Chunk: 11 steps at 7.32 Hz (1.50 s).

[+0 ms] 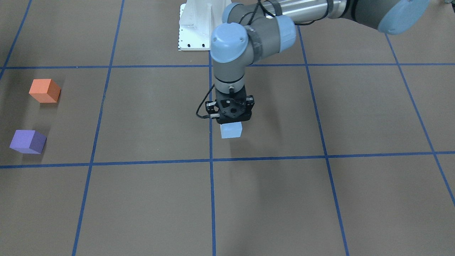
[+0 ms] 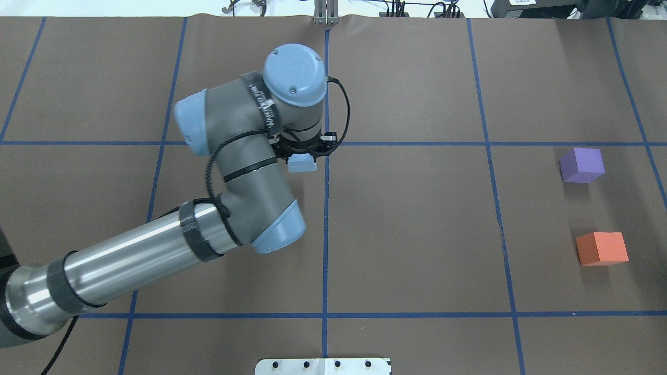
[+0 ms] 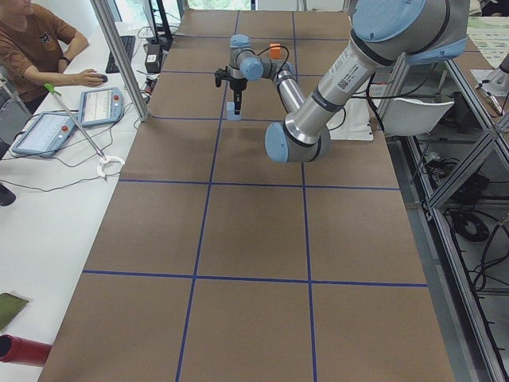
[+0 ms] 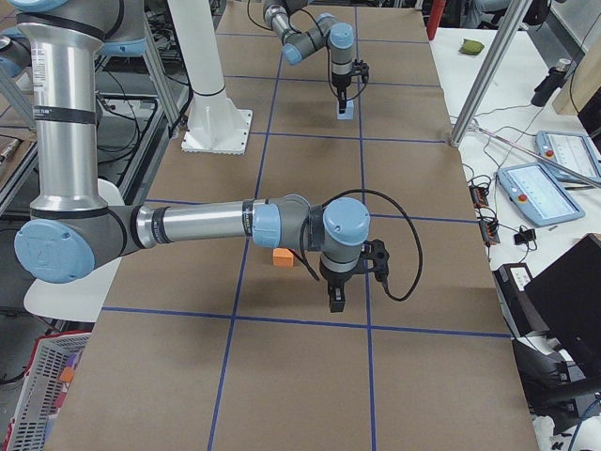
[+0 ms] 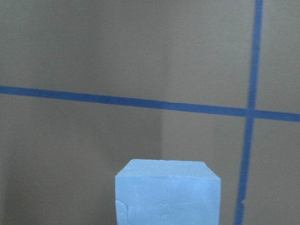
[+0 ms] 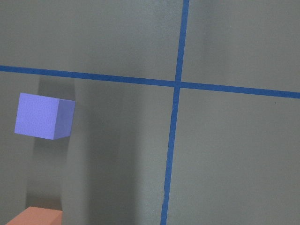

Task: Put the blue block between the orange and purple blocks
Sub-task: 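Carry the light blue cube with the left gripper to the table center, then release the light blue cube and lift the left gripper away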

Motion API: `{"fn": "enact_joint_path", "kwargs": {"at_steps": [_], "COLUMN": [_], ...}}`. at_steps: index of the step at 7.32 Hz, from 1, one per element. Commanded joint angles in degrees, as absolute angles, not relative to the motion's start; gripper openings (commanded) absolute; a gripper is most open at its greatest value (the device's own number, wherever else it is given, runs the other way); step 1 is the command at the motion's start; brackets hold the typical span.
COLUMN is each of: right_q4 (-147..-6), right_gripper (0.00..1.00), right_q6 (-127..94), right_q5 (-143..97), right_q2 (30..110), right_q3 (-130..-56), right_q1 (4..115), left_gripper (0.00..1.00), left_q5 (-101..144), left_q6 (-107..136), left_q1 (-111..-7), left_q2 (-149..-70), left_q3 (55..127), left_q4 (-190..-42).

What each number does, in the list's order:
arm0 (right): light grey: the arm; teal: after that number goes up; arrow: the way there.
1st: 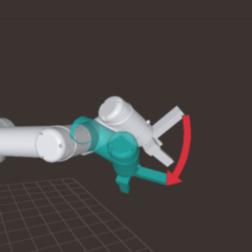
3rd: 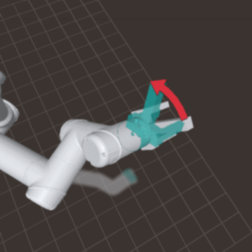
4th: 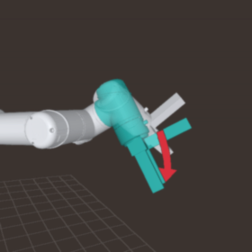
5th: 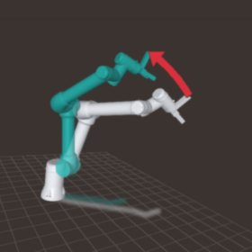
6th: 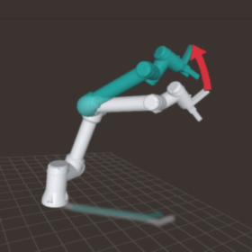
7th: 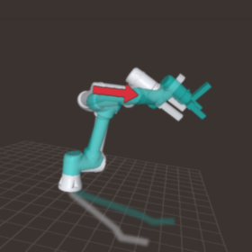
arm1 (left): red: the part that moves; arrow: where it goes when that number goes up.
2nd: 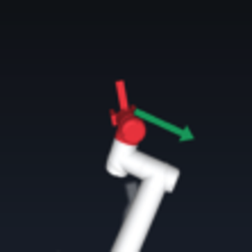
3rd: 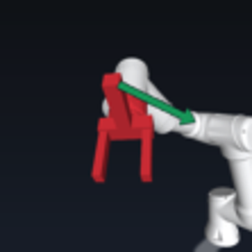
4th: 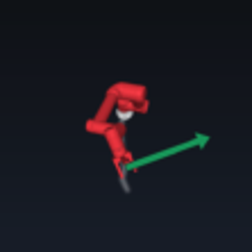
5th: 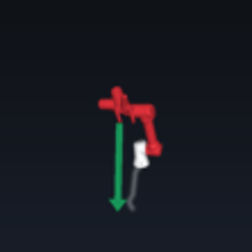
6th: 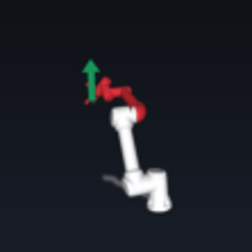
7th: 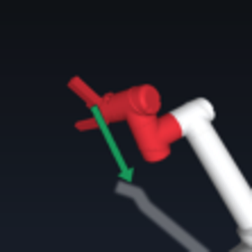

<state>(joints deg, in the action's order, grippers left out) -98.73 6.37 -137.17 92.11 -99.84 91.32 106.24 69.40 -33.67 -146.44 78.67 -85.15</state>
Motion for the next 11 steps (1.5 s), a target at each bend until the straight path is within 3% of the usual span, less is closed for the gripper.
{"fn": "enact_joint_path", "kwargs": {"at_steps": [1,2,3,4,8,11], "right_q4": [-98.7,-98.6,-98.6,-98.7,-99.4,-99.4], "right_gripper": [1.0,1.0,1.0,1.0,1.0,1.0], "right_q6": [3.3,1.9,1.8,1.7,-6.4,-31.9], "right_q5": [-137.5,-137.5,-137.5,-138.9,-142.6,-137.3], "right_q2": [91.9,91.9,91.8,91.1,83.3,69.6], "right_q3": [-99.8,-100.0,-100.1,-100.0,-104.7,-107.8], "right_q1": [91.3,90.9,90.9,90.9,88.0,72.1], "left_gripper": [0.0,0.0,0.34,0.99,1.0,1.0], "left_q5": [105.9,106.0,106.2,106.2,106.4,119.9], "left_q6": [69.4,69.5,69.9,70.0,69.8,64.5], "left_q1": [-32.4,-32.3,-32.4,-32.3,-33.7,-44.9], "left_q2": [-150.6,-150.6,-150.6,-150.6,-150.3,-147.0], "left_q3": [67.8,67.3,67.3,67.3,69.9,77.4], "left_q4": [-93.7,-94.3,-94.3,-94.0,-93.3,-87.9]}}
